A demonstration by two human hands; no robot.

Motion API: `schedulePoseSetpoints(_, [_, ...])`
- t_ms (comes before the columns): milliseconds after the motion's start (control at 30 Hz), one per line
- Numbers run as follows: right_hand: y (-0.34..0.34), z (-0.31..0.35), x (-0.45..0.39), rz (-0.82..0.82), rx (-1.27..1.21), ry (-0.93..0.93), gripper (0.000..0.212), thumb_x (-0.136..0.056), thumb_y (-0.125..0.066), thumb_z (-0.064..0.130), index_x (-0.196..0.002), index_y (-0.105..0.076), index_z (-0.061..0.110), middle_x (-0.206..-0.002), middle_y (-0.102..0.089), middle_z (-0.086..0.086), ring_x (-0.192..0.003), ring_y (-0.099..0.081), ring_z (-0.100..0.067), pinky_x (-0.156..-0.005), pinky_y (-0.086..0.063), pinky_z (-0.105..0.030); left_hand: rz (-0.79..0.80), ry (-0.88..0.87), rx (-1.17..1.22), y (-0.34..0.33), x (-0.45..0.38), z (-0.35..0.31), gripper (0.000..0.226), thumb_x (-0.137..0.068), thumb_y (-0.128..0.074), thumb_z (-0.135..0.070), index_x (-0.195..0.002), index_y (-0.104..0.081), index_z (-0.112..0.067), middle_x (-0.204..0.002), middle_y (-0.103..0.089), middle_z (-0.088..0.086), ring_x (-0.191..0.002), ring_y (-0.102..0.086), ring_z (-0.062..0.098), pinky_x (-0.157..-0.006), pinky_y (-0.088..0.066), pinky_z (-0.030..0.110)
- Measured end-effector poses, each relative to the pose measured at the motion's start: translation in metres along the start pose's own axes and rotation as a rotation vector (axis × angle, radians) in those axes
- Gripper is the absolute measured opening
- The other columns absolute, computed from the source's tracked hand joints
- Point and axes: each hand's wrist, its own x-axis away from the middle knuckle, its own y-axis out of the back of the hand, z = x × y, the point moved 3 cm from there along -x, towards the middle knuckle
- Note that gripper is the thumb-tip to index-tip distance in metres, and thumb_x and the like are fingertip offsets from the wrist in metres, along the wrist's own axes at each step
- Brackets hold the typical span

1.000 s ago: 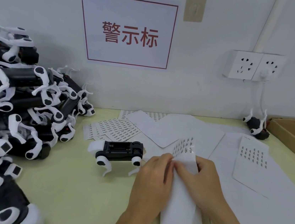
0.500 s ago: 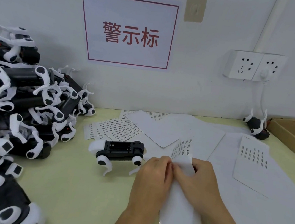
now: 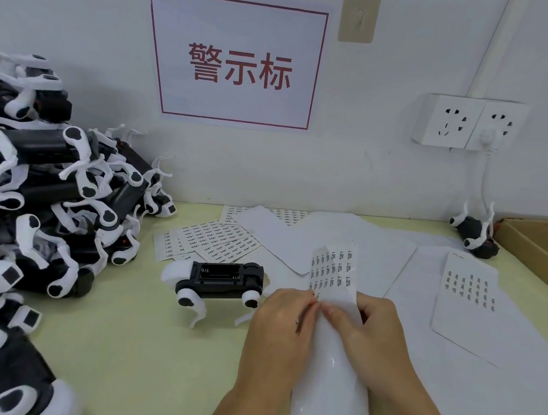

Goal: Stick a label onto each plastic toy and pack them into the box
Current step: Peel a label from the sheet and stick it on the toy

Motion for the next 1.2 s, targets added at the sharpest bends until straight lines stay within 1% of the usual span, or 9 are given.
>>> schedulePoseSetpoints(267, [0.0, 0.002, 0.002, -0.01, 0.023, 0.033, 0.038, -0.087, -0.066, 0.001, -0.075, -0.076, 0.035, -0.073, -0.074, 0.012, -0.071, -0.069, 0.0, -0.06, -0.047, -0.008, 0.015, 0.018, 0.042, 0.002, 0.001, -0.002, 0.01, -0.09, -0.063, -0.011, -0.087, -0.072, -0.011, -0.083, -0.069, -0.003, -0.083, -0.055, 0.003, -0.075, -0.042, 0.015])
schedulePoseSetpoints(400, [0.001, 0.002, 0.002, -0.01, 0.042, 0.039, 0.028, -0.087, -0.067, 0.002, -0.072, -0.077, 0.023, -0.072, -0.075, 0.009, -0.071, -0.07, -0.004, -0.06, -0.048, -0.011, 0.053, 0.049, 0.04, 0.001, 0.001, -0.002, 0.005, -0.091, -0.067, -0.011, -0.088, -0.07, -0.013, -0.083, -0.066, -0.004, -0.083, -0.053, 0.003, -0.074, -0.041, 0.014])
schedulePoseSetpoints(500, [0.002, 0.001, 0.001, -0.019, 0.063, 0.044, 0.018, -0.087, -0.068, 0.007, -0.069, -0.073, 0.009, -0.066, -0.07, -0.006, -0.068, -0.067, -0.023, -0.061, -0.05, -0.031, 0.079, 0.094, 0.042, -0.001, 0.0, -0.002, 0.005, -0.091, -0.067, -0.014, -0.086, -0.066, -0.015, -0.08, -0.059, -0.012, -0.081, -0.053, 0.003, -0.07, -0.04, 0.013])
schedulePoseSetpoints(567, [0.003, -0.001, 0.0, -0.035, 0.083, 0.05, 0.026, -0.087, -0.07, 0.013, -0.073, -0.064, -0.008, -0.069, -0.06, -0.026, -0.06, -0.054, -0.032, -0.057, -0.043, -0.038, 0.094, 0.109, 0.045, -0.001, 0.0, -0.002, 0.004, -0.092, -0.065, -0.016, -0.088, -0.064, -0.017, -0.079, -0.056, -0.017, -0.082, -0.053, 0.003, -0.069, -0.039, 0.012])
schedulePoseSetpoints(667, [0.002, -0.003, 0.0, -0.039, 0.091, 0.043, 0.039, -0.087, -0.07, 0.015, -0.073, -0.052, -0.016, -0.067, -0.049, -0.031, -0.058, -0.039, -0.019, -0.057, -0.034, -0.033, 0.1, 0.07, 0.004, -0.001, 0.001, -0.004, 0.003, -0.093, -0.064, -0.014, -0.093, -0.065, -0.016, -0.083, -0.058, -0.014, -0.085, -0.053, 0.006, -0.073, -0.04, 0.015])
schedulePoseSetpoints(733, [0.002, -0.003, 0.0, -0.018, 0.089, 0.036, 0.036, -0.087, -0.07, 0.014, -0.073, -0.054, -0.015, -0.067, -0.052, -0.03, -0.058, -0.042, -0.021, -0.058, -0.037, -0.033, 0.08, 0.008, -0.061, -0.001, 0.001, -0.005, 0.004, -0.092, -0.065, -0.009, -0.092, -0.067, -0.012, -0.085, -0.063, -0.004, -0.083, -0.056, 0.014, -0.074, -0.042, 0.023])
schedulePoseSetpoints(833, [0.005, -0.004, -0.002, -0.006, 0.088, 0.024, 0.02, -0.087, -0.07, 0.011, -0.072, -0.069, -0.001, -0.068, -0.068, -0.016, -0.065, -0.063, -0.03, -0.06, -0.05, -0.035, 0.054, -0.049, -0.113, 0.0, 0.001, -0.008, 0.004, -0.091, -0.065, -0.006, -0.091, -0.067, -0.01, -0.087, -0.061, 0.0, -0.082, -0.058, 0.018, -0.073, -0.044, 0.029])
schedulePoseSetpoints(1000, [0.009, -0.001, 0.0, 0.043, 0.002, -0.018, 0.026, -0.089, -0.068, 0.009, -0.07, -0.076, 0.026, -0.068, -0.073, 0.003, -0.059, -0.066, -0.006, -0.053, -0.048, -0.016, 0.049, -0.036, -0.057, -0.001, 0.002, -0.008, 0.005, -0.096, -0.061, -0.009, -0.093, -0.064, -0.012, -0.085, -0.059, -0.005, -0.078, -0.052, 0.011, -0.071, -0.043, 0.025])
schedulePoseSetpoints(1200, [0.011, -0.003, -0.001, 0.083, 0.026, -0.094, 0.018, -0.089, -0.067, 0.015, -0.072, -0.073, 0.017, -0.068, -0.071, -0.007, -0.058, -0.063, -0.012, -0.055, -0.048, -0.027, 0.085, 0.075, 0.067, -0.002, 0.001, -0.002, 0.009, -0.1, -0.056, -0.015, -0.094, -0.062, -0.013, -0.066, -0.046, -0.019, -0.061, -0.045, 0.005, -0.058, -0.032, 0.014])
